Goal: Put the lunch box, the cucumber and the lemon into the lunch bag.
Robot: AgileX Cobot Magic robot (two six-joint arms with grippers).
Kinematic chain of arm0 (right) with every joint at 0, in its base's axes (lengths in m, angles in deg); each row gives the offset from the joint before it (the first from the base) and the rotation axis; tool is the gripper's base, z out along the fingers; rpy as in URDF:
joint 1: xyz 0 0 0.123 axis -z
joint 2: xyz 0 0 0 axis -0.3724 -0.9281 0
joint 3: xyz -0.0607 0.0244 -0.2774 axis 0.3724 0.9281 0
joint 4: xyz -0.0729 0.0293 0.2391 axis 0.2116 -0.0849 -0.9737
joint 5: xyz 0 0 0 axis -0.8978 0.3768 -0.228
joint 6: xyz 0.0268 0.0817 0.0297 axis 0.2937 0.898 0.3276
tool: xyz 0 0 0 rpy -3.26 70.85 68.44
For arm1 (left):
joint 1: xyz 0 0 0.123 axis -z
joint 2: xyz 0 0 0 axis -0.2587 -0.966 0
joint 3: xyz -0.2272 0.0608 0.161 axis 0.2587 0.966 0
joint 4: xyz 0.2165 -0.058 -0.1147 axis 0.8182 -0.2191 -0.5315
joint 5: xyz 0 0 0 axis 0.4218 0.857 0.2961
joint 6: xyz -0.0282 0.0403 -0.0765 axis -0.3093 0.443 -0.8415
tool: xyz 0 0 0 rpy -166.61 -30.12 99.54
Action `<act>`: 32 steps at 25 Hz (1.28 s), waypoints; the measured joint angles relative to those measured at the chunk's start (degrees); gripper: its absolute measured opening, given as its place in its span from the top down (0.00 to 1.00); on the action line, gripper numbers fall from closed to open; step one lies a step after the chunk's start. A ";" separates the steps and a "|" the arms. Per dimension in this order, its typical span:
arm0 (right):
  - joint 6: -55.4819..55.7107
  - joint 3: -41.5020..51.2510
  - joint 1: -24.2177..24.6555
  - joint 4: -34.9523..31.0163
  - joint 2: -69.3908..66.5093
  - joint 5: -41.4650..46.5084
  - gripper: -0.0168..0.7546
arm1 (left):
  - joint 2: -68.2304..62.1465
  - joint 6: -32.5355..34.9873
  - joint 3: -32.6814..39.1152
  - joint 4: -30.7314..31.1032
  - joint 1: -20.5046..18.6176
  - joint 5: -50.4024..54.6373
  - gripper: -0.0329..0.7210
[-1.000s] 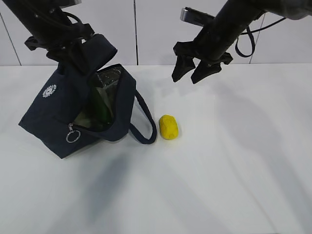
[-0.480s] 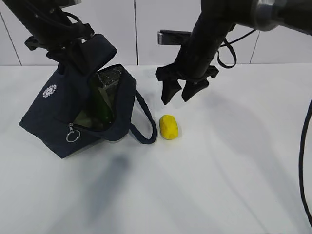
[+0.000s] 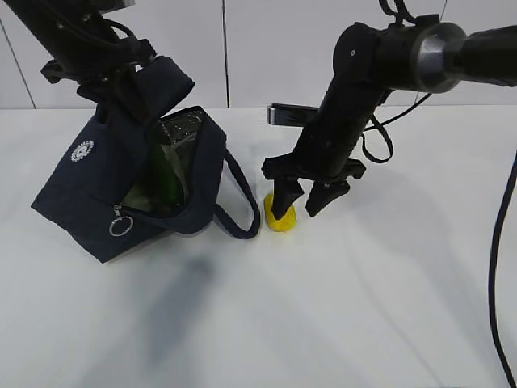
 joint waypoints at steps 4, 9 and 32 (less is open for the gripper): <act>0.00 0.00 0.00 -0.98 0.00 -2.42 0.36 | 0.00 0.11 0.00 -0.10 0.00 0.00 0.95; 0.00 0.04 0.00 -1.47 0.00 -5.36 0.36 | 0.00 0.19 0.00 -0.10 0.00 0.00 0.95; -0.20 0.13 -0.49 -2.37 -1.58 -11.79 0.36 | 0.00 0.19 0.00 -0.20 0.00 0.00 0.95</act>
